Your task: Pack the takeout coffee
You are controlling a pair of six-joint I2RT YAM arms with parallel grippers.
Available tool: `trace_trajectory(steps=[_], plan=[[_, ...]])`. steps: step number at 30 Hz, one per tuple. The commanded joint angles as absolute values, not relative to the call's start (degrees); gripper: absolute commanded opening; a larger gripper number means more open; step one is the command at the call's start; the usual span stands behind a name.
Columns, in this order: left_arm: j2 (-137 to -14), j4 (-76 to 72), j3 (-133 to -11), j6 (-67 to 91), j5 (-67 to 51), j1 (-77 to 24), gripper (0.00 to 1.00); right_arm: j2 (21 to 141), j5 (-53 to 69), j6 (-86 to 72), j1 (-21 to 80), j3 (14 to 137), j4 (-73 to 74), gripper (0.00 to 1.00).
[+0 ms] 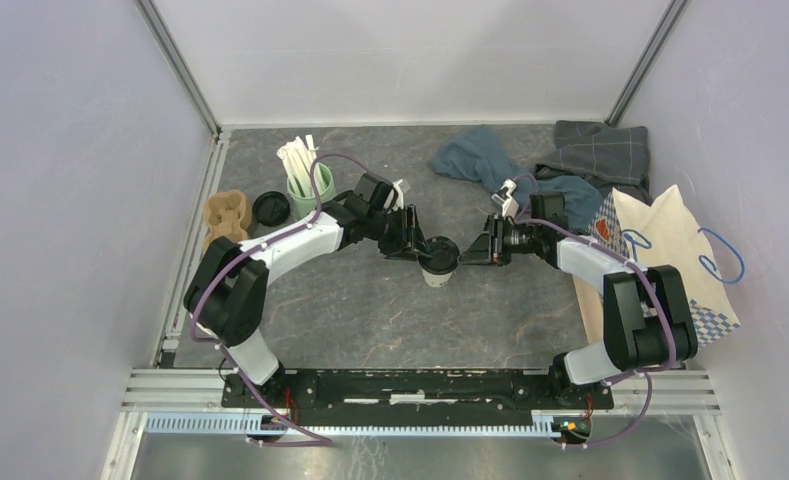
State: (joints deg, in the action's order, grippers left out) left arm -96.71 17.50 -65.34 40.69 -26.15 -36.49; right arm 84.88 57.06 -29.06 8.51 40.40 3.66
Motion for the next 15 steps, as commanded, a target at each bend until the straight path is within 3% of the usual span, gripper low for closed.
trace_trajectory(steps=[1,7,10,12,15], plan=[[-96.09,23.76,-68.74,39.02,-22.23,-36.92,0.56,84.13,50.14,-24.74,8.92,45.77,10.79,0.38],[-94.87,26.25,-73.04,38.7,-23.03,-36.91,0.67,82.65,50.08,-23.17,9.0,50.69,15.05,0.43],[-94.37,26.93,-73.73,38.44,-23.08,-36.96,0.75,82.51,47.95,-19.53,8.99,52.78,19.28,0.51],[-93.59,27.7,-74.08,38.22,-22.88,-36.91,0.78,82.83,45.63,-16.09,9.42,55.13,23.09,0.61],[-91.49,30.57,-75.54,37.13,-20.77,-36.91,0.82,83.48,39.65,-10.13,11.86,61.21,30.05,0.85]])
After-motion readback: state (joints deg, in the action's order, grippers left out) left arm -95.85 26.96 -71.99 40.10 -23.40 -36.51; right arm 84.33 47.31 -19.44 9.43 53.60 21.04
